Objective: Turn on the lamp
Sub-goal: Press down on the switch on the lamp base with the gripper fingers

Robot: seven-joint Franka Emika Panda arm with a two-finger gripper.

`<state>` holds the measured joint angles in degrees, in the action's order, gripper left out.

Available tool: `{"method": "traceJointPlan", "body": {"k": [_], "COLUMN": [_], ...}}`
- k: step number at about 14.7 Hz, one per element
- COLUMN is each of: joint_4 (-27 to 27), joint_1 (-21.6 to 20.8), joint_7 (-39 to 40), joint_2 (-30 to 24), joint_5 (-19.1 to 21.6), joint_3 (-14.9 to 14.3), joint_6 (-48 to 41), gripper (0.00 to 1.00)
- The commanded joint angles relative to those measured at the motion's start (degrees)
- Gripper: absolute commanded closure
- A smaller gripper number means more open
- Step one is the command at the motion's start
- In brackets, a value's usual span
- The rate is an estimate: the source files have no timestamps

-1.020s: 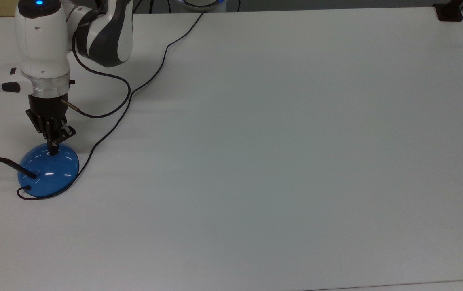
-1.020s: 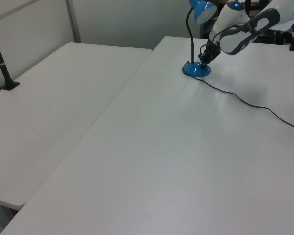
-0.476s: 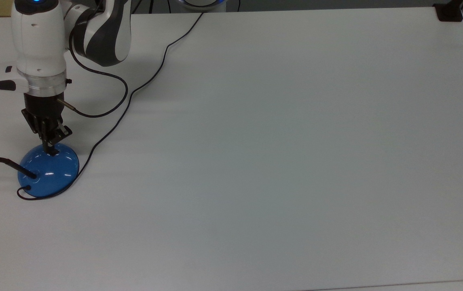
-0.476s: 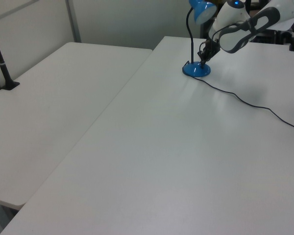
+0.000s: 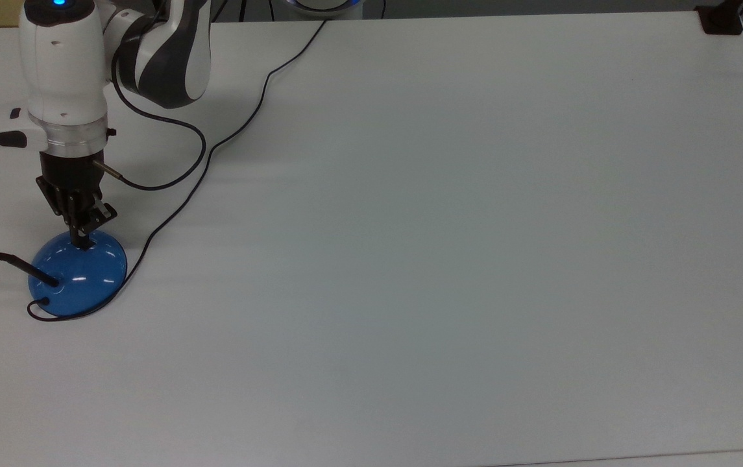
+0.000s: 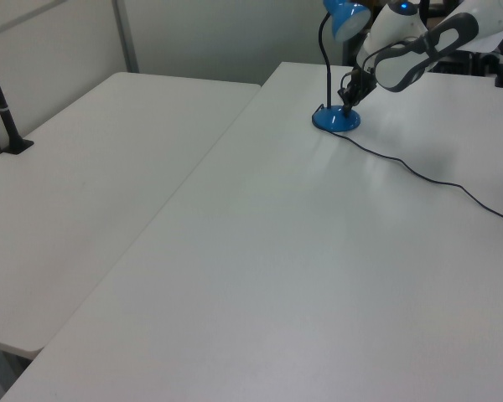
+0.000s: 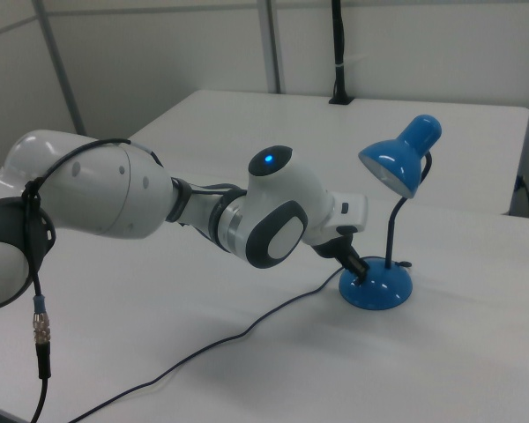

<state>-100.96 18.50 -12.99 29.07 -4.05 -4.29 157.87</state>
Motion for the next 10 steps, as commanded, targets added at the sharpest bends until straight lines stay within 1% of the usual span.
{"method": "traceJointPlan", "body": {"k": [1,8,10], "joint_4": [1.55,2.17,2.17], "joint_1": [-0.22,-0.22,-0.04], "joint_7": [-0.19,-0.1,0.07], "joint_2": [1.6,3.01,3.63], "joint_5": [0.18,0.0,-1.31], "joint_3": [0.07,0.16,0.16], "joint_6": [0.86,0.95,0.95], "gripper": [1.0,1.0,1.0]}}
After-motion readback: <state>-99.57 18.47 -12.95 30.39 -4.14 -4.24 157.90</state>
